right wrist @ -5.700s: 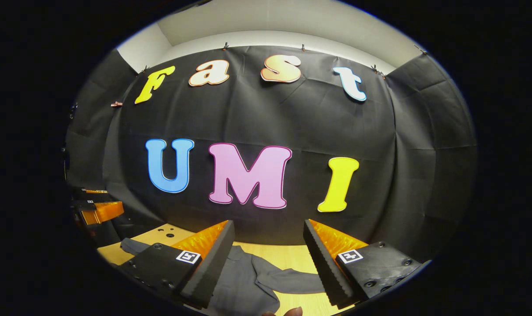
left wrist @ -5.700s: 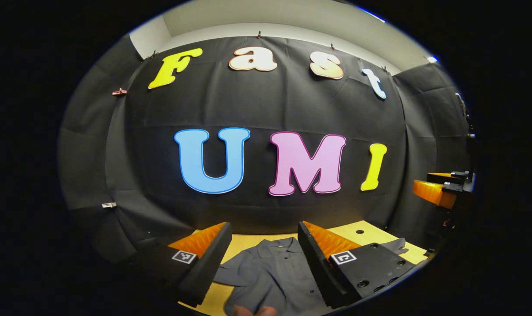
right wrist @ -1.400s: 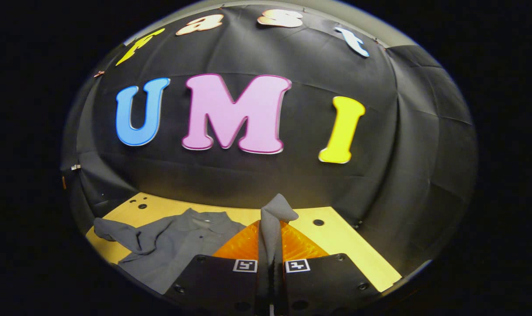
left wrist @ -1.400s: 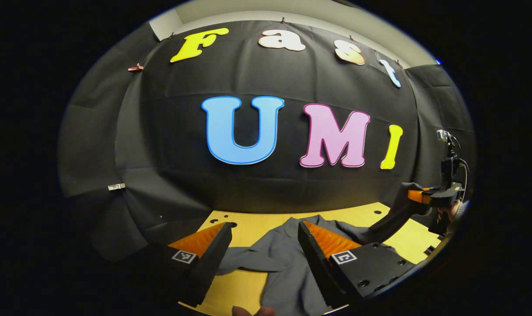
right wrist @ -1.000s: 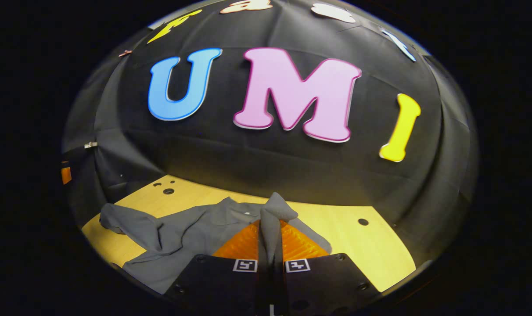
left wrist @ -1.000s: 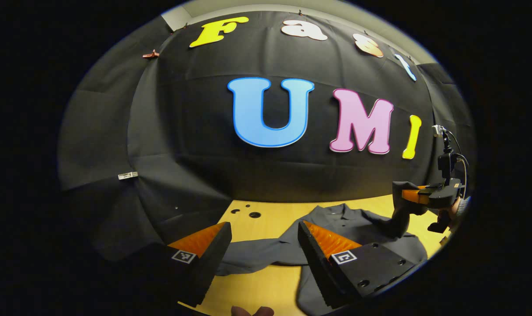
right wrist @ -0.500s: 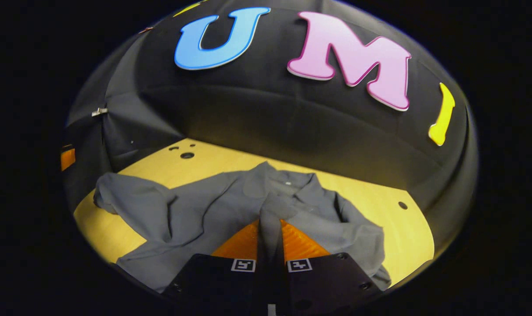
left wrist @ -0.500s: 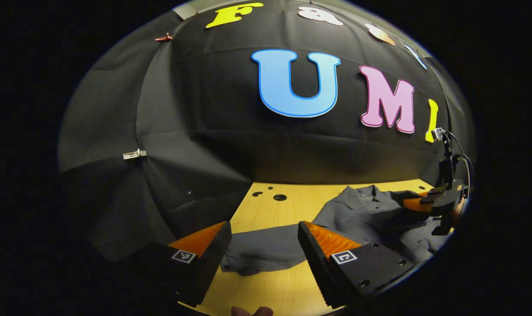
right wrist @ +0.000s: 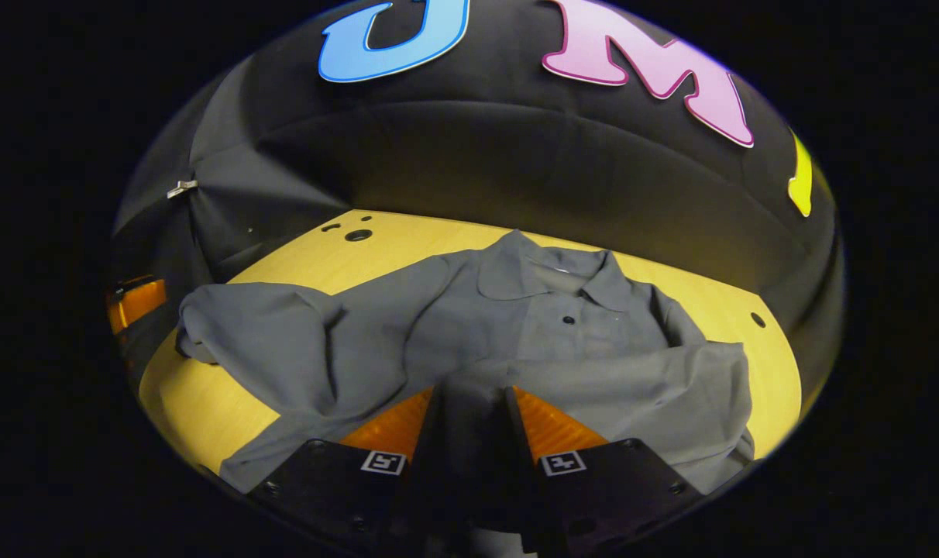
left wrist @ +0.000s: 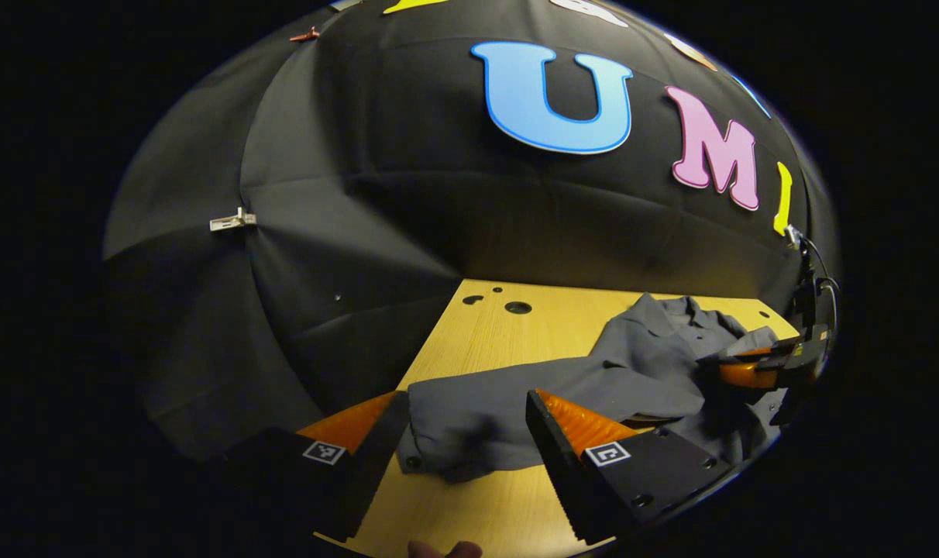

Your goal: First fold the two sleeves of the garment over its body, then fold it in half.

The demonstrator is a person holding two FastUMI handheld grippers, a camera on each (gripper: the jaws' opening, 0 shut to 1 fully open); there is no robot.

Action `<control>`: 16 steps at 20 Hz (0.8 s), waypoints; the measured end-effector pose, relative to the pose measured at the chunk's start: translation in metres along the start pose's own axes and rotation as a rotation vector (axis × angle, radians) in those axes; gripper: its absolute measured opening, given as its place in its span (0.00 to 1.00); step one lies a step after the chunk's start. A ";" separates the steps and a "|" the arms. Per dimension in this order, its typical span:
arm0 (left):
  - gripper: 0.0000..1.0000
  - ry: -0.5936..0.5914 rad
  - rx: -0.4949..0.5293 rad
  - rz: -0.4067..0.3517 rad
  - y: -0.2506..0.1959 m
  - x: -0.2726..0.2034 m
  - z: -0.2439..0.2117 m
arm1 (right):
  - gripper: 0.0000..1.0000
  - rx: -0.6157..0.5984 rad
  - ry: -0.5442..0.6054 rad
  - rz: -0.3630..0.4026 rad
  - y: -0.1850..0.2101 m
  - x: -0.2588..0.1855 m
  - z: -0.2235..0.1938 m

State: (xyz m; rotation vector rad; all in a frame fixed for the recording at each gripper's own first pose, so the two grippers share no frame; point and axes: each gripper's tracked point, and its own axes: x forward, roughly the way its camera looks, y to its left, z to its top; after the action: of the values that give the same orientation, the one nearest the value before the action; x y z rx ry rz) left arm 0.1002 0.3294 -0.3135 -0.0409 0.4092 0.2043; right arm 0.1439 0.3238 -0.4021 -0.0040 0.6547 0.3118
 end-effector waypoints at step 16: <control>1.00 0.247 0.023 0.051 0.003 0.060 -0.078 | 0.89 0.055 -0.139 -0.080 -0.068 -0.162 0.041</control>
State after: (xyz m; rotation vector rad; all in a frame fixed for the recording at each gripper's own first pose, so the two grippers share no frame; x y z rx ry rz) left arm 0.1232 0.3370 -0.4094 -0.0335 0.6589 0.2462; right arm 0.0666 0.2176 -0.2787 0.0432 0.5238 0.2153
